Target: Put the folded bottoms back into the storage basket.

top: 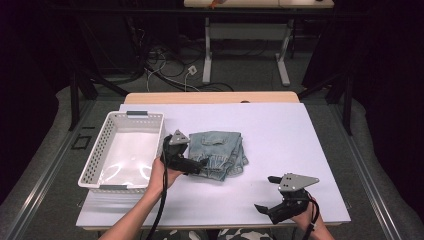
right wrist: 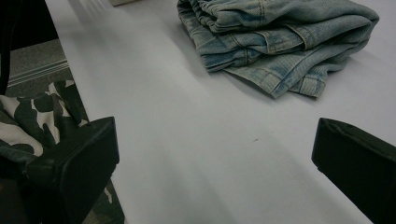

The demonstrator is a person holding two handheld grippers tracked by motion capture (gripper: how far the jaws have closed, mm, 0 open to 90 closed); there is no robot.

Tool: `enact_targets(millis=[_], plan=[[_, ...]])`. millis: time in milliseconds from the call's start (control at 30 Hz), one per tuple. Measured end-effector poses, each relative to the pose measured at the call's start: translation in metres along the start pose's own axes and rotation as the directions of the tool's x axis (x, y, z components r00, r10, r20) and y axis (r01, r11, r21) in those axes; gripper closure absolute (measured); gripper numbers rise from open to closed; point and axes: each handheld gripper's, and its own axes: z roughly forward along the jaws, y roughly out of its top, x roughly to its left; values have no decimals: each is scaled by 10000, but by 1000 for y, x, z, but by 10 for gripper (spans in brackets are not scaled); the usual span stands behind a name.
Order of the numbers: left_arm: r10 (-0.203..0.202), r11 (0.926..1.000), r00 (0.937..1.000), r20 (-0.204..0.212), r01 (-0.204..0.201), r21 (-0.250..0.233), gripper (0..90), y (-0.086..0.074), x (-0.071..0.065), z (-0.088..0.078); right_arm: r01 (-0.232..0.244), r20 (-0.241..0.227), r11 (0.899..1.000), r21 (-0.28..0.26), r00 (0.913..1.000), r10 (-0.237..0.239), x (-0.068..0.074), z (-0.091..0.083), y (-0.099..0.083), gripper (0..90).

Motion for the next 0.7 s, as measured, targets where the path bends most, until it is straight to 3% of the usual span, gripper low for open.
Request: enact_targets(millis=[300, 600, 700], plan=[[-379, 9980, 9984, -422, 399, 494, 0, 5, 14, 21, -25, -2, 10000, 8, 10000, 25, 0, 0, 0, 4], [-487, 9942, 9964, -691, 550, 920, 5, 7, 22, 36, -17, -42, 10000, 2, 10000, 17, 0, 0, 0, 4], [-817, 9899, 9936, -778, 900, 1096, 6, 7, 28, 44, -27, -46, 10000, 1, 10000, 27, 0, 0, 0, 4]])
